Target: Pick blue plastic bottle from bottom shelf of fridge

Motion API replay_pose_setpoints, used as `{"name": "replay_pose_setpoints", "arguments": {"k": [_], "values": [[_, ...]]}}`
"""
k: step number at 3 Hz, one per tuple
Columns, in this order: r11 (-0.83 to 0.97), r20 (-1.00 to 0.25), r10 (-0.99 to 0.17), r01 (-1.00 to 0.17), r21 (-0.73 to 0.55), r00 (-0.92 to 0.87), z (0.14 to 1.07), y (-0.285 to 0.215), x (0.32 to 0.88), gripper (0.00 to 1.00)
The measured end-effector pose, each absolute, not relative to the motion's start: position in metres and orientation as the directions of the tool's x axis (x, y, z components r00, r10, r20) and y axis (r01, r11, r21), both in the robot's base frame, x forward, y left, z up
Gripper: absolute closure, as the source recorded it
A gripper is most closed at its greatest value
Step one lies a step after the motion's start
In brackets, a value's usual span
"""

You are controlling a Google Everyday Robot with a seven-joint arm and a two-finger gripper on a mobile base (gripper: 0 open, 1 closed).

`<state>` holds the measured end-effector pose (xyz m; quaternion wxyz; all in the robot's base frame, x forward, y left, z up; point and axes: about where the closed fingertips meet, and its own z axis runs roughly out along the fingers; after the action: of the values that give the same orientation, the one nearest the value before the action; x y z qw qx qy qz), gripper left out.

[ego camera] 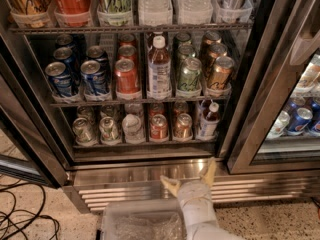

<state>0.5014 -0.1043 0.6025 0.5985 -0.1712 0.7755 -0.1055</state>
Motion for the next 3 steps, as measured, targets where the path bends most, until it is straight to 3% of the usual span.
{"name": "replay_pose_setpoints", "arguments": {"k": [1,2,3], "values": [[0.92,-0.908,-0.338,0.115,-0.374,-0.247,0.617,-0.178,0.525,0.0],[0.9,-0.907,-0.333,0.199,-0.387,-0.257,0.624,-0.2,0.523,0.0],[0.9,-0.907,-0.333,0.199,-0.387,-0.257,0.624,-0.2,0.523,0.0]]}}
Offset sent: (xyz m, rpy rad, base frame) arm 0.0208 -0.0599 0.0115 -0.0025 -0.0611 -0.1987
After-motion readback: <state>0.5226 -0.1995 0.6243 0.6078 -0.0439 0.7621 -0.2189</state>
